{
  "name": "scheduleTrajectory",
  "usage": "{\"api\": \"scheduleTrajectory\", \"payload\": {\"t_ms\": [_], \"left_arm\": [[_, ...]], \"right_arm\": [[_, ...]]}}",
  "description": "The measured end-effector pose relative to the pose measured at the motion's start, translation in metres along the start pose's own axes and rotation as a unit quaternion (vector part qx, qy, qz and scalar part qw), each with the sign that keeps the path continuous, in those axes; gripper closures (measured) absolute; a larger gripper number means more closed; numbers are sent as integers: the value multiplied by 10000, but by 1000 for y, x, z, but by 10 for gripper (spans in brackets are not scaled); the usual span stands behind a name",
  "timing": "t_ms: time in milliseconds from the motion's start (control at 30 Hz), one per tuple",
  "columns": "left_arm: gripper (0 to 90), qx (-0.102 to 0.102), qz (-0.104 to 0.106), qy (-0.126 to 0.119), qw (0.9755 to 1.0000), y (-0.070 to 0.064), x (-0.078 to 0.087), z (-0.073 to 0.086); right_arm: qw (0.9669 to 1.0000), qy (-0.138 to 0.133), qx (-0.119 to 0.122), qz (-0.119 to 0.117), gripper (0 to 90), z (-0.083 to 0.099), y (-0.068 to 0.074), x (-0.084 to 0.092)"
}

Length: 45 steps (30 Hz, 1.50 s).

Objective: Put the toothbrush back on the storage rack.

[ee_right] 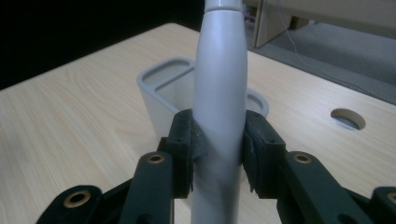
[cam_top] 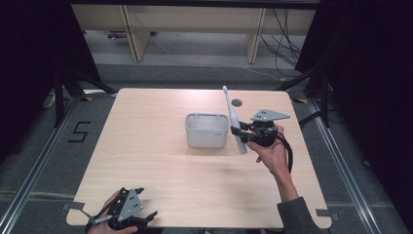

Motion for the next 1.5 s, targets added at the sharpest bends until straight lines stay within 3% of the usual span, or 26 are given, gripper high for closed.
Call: {"api": "scheduleTrajectory", "payload": {"t_ms": [33,67,100,233,433,467,567,667,867,900,933,1133,1367,1500], "left_arm": [[150,1,6,2,10000,0,0,0],[150,10,2,1,10000,0,0,0],[150,11,-2,1,10000,0,0,0],[149,33,6,-7,10000,-1,-1,0],[150,1,-5,8,10000,0,0,0],[149,18,20,-13,10000,0,0,0],[150,23,7,-14,10000,0,0,0],[150,12,14,-4,10000,0,0,0],[150,6,9,-1,10000,0,0,0],[150,10,7,-10,10000,0,0,0],[150,17,6,-18,10000,0,0,0],[150,12,59,6,10000,-1,0,0],[150,-43,19,34,10000,0,1,0],[149,60,58,-17,10000,-1,0,0]], "right_arm": [[9999,-61,-77,-51,669,-2,1,0],[9998,-164,28,-85,669,-5,0,-3],[9999,-145,-85,-9,670,-7,1,-2],[9989,-353,-262,-147,669,-15,4,-7],[9979,-528,-302,-209,669,-27,8,-17],[9978,-640,-136,-133,670,-30,5,-18],[9968,-735,-240,-216,670,-38,8,-23],[9971,-724,-166,-147,669,-44,9,-26],[9961,-799,-245,-285,669,-56,12,-35],[9959,-869,-146,-228,669,-59,10,-37],[9958,-823,-256,-300,670,-60,12,-39],[9958,-872,-169,-234,669,-68,14,-54],[9961,-842,-149,-207,669,-70,14,-73],[9963,-787,-262,-238,669,-66,12,-82]]}}
Point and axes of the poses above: each handheld gripper's, and its own axes: x roughly backward along the jaws, z roughly out of its underside, y roughly to its left, the point moved 5 cm from there along -x, roughly forward along the jaws, and after that the axes turned 3 degrees about z, right-handed, at the moved point
